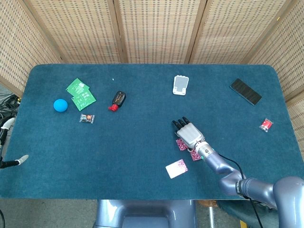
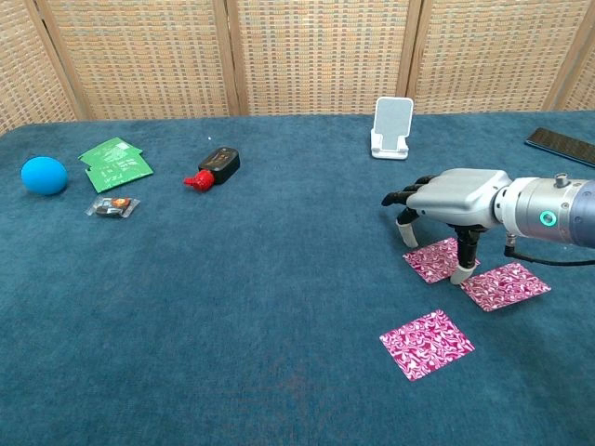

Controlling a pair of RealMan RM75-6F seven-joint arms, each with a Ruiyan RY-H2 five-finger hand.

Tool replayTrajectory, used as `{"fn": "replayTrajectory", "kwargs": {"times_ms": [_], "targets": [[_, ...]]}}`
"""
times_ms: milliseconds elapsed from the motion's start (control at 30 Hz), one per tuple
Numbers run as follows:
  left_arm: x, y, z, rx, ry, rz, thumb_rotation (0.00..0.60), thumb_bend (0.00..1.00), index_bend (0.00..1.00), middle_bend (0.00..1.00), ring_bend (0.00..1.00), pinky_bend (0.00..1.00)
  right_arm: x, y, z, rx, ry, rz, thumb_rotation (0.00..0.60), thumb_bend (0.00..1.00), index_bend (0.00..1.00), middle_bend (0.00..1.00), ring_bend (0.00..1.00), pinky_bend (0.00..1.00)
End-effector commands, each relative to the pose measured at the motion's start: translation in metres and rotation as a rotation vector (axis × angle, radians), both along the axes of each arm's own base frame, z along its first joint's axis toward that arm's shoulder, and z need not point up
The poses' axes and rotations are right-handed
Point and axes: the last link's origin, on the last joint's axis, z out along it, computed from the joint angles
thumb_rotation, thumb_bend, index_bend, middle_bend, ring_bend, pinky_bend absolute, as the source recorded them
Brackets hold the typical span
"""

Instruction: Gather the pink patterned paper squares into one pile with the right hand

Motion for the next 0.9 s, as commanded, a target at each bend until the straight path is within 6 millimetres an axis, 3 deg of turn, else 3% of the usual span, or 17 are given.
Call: {"fn": "replayTrajectory", "kwargs": {"times_ms": [33, 267, 900], "targets": [[0.0003, 0.0001, 0.0000, 0.000, 0.000, -0.001, 0.600, 0.00, 0.00, 0.00, 0.00, 0.00, 0.0005, -0.0009, -0.0004, -0.002, -0.004, -0.001, 0.600, 0.26, 0.53, 0.00, 0.10, 0.08], [-0.0004, 0.0000, 0.0009, 0.003, -0.005, 0.001, 0.600, 0.00, 0.00, 0.00, 0.00, 0.00, 0.0026, -0.0033, -0.0011, -0.018, -0.024, 0.000, 0.600, 0.27, 0.58, 0.02, 0.12, 0.09], [-0.0001, -0.0014, 0.0019, 0.005, -0.008, -0.004, 0.600, 0.00, 0.00, 0.00, 0.00, 0.00, 0.0021, -0.0005, 0.0011, -0.028, -0.033, 0.015, 0.600, 0.27, 0.59, 0.02, 0.12, 0.09]]}}
